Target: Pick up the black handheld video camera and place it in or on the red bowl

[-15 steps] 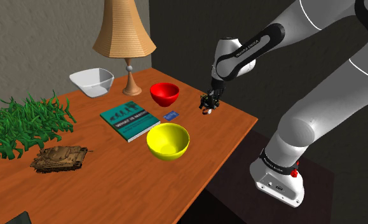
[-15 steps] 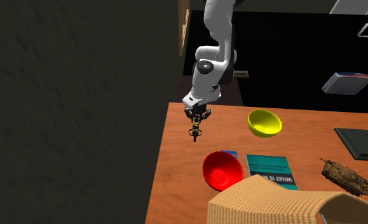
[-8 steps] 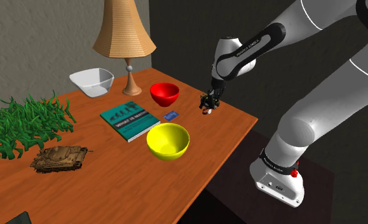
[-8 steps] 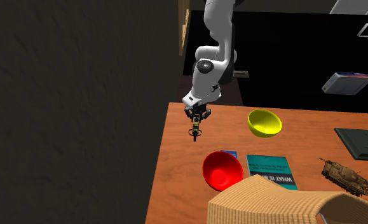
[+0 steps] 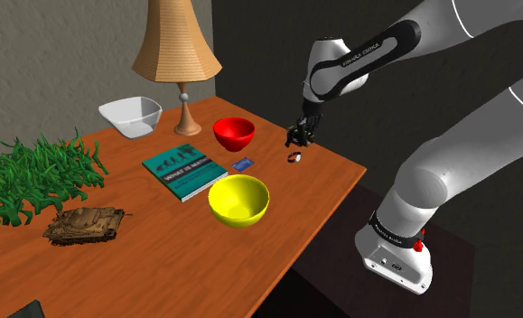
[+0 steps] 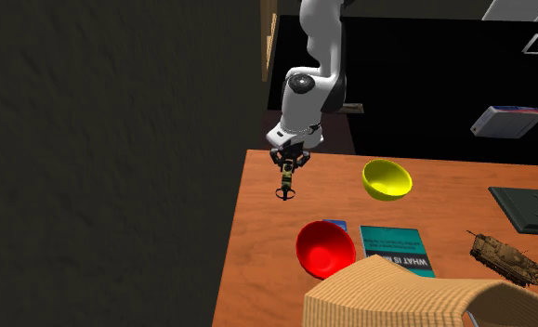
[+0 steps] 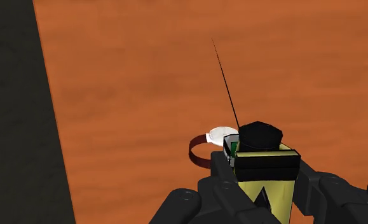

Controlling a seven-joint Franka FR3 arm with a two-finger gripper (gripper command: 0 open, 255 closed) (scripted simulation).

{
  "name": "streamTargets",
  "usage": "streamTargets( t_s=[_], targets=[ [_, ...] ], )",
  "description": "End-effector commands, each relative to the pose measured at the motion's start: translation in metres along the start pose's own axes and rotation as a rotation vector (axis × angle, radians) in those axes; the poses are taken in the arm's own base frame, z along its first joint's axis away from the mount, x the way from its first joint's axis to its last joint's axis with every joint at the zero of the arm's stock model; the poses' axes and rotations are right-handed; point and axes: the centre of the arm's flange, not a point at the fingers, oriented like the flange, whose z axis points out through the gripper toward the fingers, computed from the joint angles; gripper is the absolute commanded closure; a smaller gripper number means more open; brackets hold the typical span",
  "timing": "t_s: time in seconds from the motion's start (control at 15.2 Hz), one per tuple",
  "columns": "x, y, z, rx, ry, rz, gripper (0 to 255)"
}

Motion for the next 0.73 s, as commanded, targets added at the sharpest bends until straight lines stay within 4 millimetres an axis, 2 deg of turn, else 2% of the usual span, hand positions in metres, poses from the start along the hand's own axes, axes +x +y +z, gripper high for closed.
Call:
streamTargets(
  t_s=[0.0, 0.66],
  targets=[
    [0.0, 0.001, -0.011, 0.0, -0.001, 0.0, 255],
    [0.0, 0.003, -0.064, 0.0, -0.001, 0.0, 255]
  ],
)
